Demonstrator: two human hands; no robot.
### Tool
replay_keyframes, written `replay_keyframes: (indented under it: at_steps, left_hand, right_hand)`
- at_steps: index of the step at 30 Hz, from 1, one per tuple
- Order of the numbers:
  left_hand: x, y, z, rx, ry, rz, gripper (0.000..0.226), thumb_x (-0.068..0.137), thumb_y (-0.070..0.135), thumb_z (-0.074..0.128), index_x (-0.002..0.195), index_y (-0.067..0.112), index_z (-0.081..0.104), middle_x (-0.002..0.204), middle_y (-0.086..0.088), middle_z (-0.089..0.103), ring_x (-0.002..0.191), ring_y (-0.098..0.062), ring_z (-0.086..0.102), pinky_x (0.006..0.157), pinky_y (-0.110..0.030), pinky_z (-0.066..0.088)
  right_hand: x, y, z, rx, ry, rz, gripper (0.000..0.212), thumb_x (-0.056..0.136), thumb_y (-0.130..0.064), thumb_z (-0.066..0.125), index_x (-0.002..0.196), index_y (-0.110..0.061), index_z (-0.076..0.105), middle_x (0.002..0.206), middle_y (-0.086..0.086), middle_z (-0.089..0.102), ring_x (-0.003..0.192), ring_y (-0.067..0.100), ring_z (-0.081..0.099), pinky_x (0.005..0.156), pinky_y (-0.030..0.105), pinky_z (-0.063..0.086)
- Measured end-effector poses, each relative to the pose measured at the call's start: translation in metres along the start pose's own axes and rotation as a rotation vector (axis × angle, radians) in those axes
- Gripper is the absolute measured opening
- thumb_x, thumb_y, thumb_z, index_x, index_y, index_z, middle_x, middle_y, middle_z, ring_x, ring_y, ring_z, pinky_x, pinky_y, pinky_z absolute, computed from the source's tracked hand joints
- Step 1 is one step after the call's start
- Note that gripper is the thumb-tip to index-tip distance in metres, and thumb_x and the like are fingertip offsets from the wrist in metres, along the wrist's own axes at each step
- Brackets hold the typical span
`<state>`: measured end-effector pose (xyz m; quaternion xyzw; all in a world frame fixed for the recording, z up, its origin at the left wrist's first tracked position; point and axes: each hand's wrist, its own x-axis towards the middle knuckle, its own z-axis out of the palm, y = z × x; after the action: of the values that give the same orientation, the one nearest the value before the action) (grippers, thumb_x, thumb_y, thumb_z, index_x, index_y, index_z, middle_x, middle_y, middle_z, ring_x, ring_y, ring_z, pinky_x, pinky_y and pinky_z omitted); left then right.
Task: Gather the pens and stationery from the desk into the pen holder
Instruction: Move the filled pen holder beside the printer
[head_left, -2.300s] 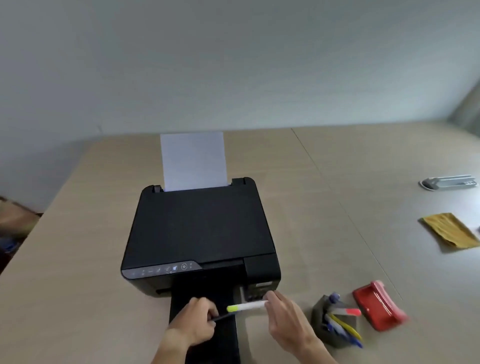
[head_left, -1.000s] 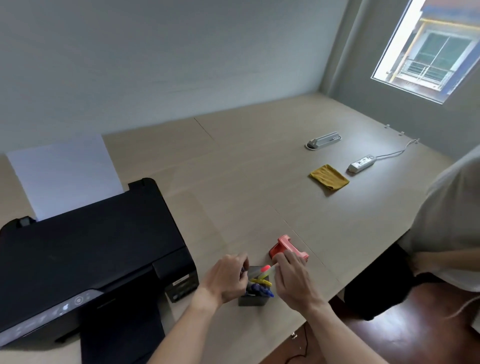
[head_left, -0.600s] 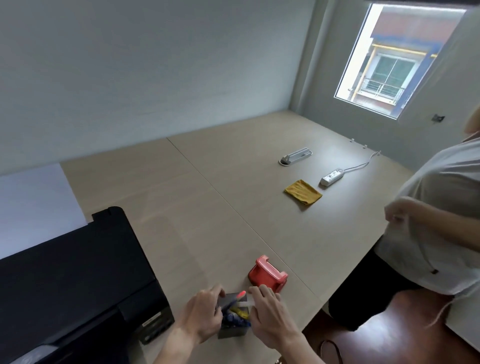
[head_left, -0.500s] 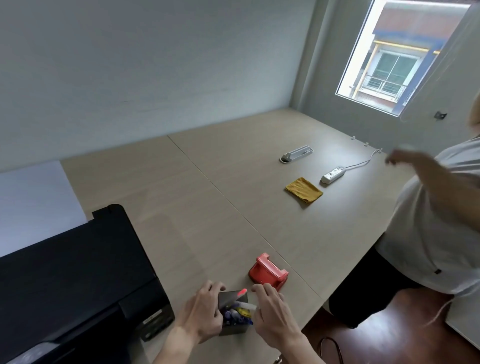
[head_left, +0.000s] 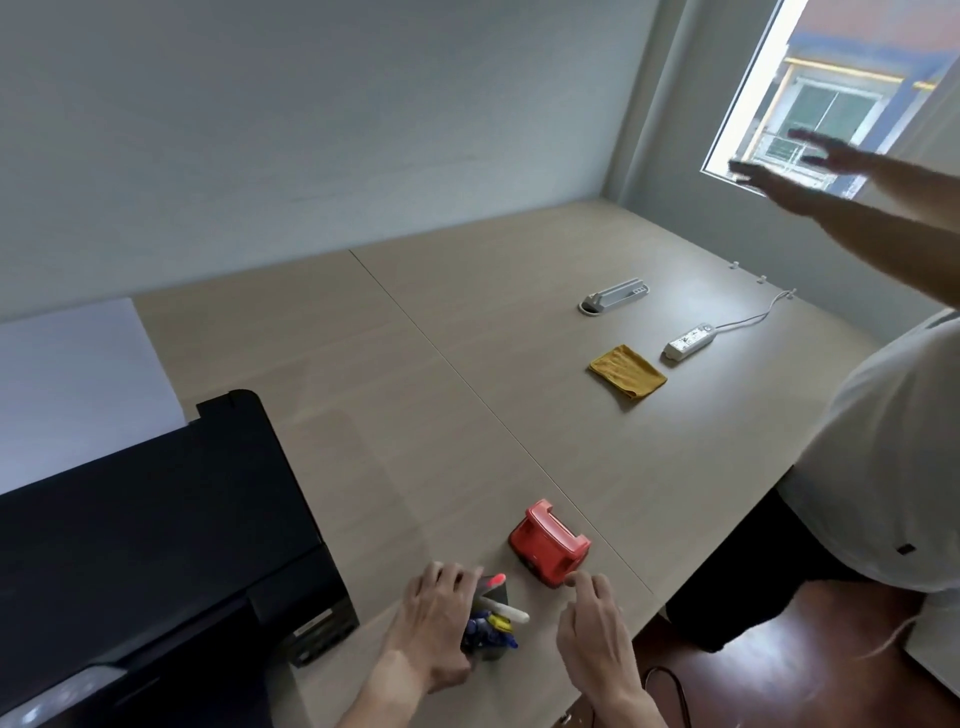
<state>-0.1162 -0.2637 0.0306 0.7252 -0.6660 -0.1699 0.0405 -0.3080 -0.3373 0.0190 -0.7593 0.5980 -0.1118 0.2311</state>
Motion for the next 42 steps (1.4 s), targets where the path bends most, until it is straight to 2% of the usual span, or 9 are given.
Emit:
replay_keyframes:
  at_steps: [4, 10, 18, 21, 24, 28, 33, 38, 42]
  left_hand:
    - [0.008, -0.004, 0.003, 0.071, 0.025, -0.028, 0.079, 0.058, 0.07, 0.062, 0.126, 0.031, 0.048, 0.1, -0.002, 0.059, 0.096, -0.026, 0.054, 0.083, -0.037, 0.045]
    - [0.025, -0.009, -0.023, 0.179, -0.099, -0.165, 0.073, 0.074, 0.046, 0.06, 0.139, 0.026, 0.034, 0.123, -0.008, 0.049, 0.115, -0.028, 0.041, 0.097, -0.036, 0.031]
    - [0.052, -0.039, -0.044, 0.204, -0.089, -0.337, 0.064, 0.081, 0.033, 0.06, 0.137, 0.017, 0.035, 0.13, -0.009, 0.047, 0.119, -0.028, 0.042, 0.096, -0.036, 0.033]
    - [0.062, -0.051, -0.054, 0.219, -0.08, -0.371, 0.063, 0.08, 0.025, 0.063, 0.136, 0.013, 0.036, 0.13, -0.011, 0.048, 0.117, -0.029, 0.044, 0.098, -0.036, 0.034]
    - [0.07, -0.066, -0.062, 0.253, -0.088, -0.417, 0.06, 0.079, 0.019, 0.066, 0.132, 0.012, 0.039, 0.128, -0.012, 0.05, 0.116, -0.029, 0.046, 0.097, -0.036, 0.033]
    - [0.081, -0.091, -0.072, 0.251, -0.076, -0.476, 0.057, 0.08, 0.018, 0.066, 0.13, 0.01, 0.041, 0.126, -0.013, 0.051, 0.116, -0.029, 0.047, 0.098, -0.035, 0.034]
    - [0.1, -0.124, -0.082, 0.247, -0.073, -0.545, 0.052, 0.083, 0.016, 0.065, 0.129, 0.008, 0.043, 0.128, -0.014, 0.053, 0.117, -0.029, 0.048, 0.098, -0.035, 0.036]
    - [0.12, -0.154, -0.092, 0.258, -0.069, -0.607, 0.048, 0.086, 0.014, 0.064, 0.13, 0.006, 0.044, 0.128, -0.014, 0.054, 0.117, -0.029, 0.05, 0.098, -0.036, 0.036]
    - [0.134, -0.176, -0.102, 0.275, -0.069, -0.653, 0.04, 0.09, 0.013, 0.06, 0.127, 0.005, 0.047, 0.125, -0.014, 0.057, 0.115, -0.029, 0.053, 0.097, -0.036, 0.038]
  right_hand:
    - [0.023, -0.006, 0.0, -0.029, 0.021, 0.021, 0.027, 0.086, -0.005, 0.046, 0.11, -0.014, 0.055, 0.109, 0.006, 0.052, 0.102, 0.028, 0.054, 0.086, 0.038, 0.046]
    - [0.062, -0.032, 0.006, -0.099, 0.017, 0.038, 0.051, 0.078, 0.006, 0.046, 0.126, -0.009, 0.052, 0.132, 0.01, 0.049, 0.119, 0.028, 0.044, 0.099, 0.038, 0.043]
    - [0.093, -0.077, 0.047, -0.23, -0.178, 0.337, 0.087, 0.081, -0.027, 0.045, 0.147, -0.002, -0.005, 0.154, 0.013, 0.015, 0.141, 0.033, 0.014, 0.116, 0.05, 0.006]
    - [0.093, -0.072, 0.062, -0.31, -0.029, 0.326, 0.082, 0.084, -0.035, 0.042, 0.149, -0.007, 0.0, 0.153, 0.007, 0.022, 0.14, 0.029, 0.017, 0.117, 0.052, 0.006]
    - [0.098, -0.06, 0.078, -0.29, 0.085, 0.218, 0.075, 0.083, -0.039, 0.056, 0.146, -0.01, 0.028, 0.144, 0.009, 0.043, 0.135, 0.03, 0.033, 0.116, 0.054, 0.012]
    - [0.118, -0.057, 0.089, -0.176, 0.142, 0.093, 0.053, 0.074, -0.027, 0.077, 0.119, -0.006, 0.059, 0.117, 0.015, 0.065, 0.119, 0.035, 0.051, 0.107, 0.059, 0.027]
    - [0.147, -0.088, 0.093, -0.15, 0.034, 0.051, 0.027, 0.089, -0.028, 0.059, 0.111, -0.013, 0.059, 0.122, 0.005, 0.062, 0.13, 0.026, 0.043, 0.107, 0.056, 0.023]
    - [0.175, -0.133, 0.105, -0.154, -0.055, -0.202, 0.006, 0.094, -0.018, 0.048, 0.092, -0.019, 0.053, 0.105, 0.001, 0.06, 0.116, 0.026, 0.052, 0.11, 0.057, 0.022]
    - [0.2, -0.175, 0.114, -0.147, -0.145, -0.342, 0.016, 0.095, -0.015, 0.044, 0.082, -0.023, 0.039, 0.101, 0.0, 0.057, 0.11, 0.023, 0.052, 0.114, 0.056, 0.013]
